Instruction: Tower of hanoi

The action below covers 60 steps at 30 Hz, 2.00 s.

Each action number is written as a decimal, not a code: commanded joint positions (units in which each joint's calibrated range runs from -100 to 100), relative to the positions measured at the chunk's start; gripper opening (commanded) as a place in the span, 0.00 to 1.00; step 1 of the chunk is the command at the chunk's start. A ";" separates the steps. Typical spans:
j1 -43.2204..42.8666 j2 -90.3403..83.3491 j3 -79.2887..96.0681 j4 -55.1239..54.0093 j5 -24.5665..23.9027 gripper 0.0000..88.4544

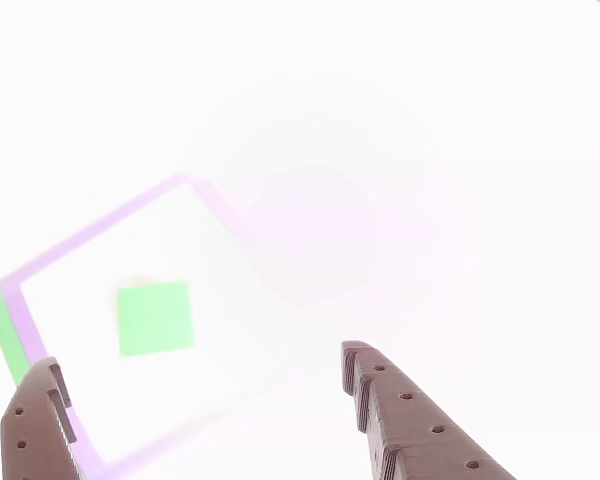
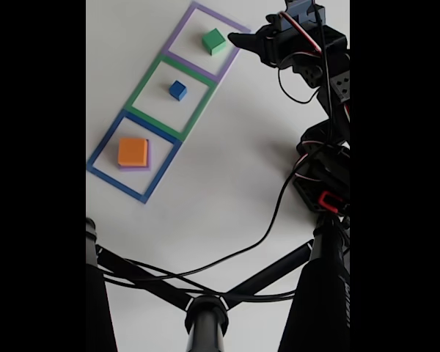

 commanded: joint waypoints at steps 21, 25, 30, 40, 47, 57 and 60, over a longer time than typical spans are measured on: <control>-3.88 46.06 10.88 -66.13 0.00 0.37; -3.78 54.29 8.33 -72.69 0.00 0.37; -4.07 62.05 4.51 -77.39 0.00 0.37; -5.70 71.41 2.33 -85.49 0.00 0.35; -7.14 75.61 -1.12 -85.65 0.00 0.35; -7.42 80.94 -5.30 -86.13 0.00 0.34; -7.81 82.23 -6.30 -86.30 0.00 0.34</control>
